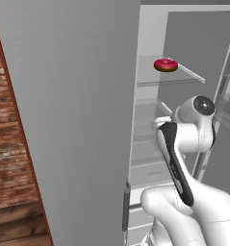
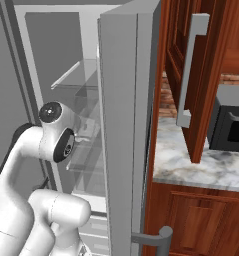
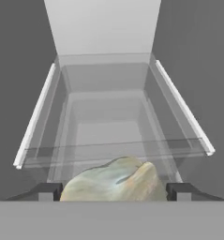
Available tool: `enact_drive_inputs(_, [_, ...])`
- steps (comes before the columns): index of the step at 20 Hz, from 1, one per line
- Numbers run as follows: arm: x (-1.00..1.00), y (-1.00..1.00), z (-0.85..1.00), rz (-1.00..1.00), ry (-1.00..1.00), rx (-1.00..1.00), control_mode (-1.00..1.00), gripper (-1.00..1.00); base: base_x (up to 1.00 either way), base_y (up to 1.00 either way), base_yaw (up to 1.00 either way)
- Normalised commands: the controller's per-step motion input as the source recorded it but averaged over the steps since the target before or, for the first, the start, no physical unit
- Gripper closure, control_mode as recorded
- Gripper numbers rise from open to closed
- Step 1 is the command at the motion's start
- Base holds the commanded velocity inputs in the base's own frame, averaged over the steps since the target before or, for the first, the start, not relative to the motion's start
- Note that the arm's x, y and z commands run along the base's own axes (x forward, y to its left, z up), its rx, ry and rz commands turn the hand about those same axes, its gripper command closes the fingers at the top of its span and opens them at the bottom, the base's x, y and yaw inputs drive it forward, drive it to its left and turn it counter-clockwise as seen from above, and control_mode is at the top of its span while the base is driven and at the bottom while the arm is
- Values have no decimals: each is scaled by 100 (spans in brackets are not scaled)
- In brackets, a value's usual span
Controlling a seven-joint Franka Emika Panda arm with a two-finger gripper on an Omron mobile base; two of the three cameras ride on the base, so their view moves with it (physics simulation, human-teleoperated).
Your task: Retrieve the bottle and the shaker from the cabinet and place them next to the mixing bowl on the counter. Then add garlic from the fridge to the mixing bowl.
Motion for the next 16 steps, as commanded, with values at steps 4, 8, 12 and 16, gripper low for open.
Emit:
enact_drive_inputs(4, [-76, 8, 64, 0, 10, 0, -100, 100, 0, 0, 0])
enact_drive_inputs(8, [-70, 35, 47, 0, 6, 0, -100, 100, 0, 0, 0])
enact_drive_inputs(12, [-67, 27, 49, 0, 5, 1, -100, 100, 0, 0, 0])
enact_drive_inputs(16, [-60, 13, 48, 0, 1, 0, -100, 100, 0, 0, 0])
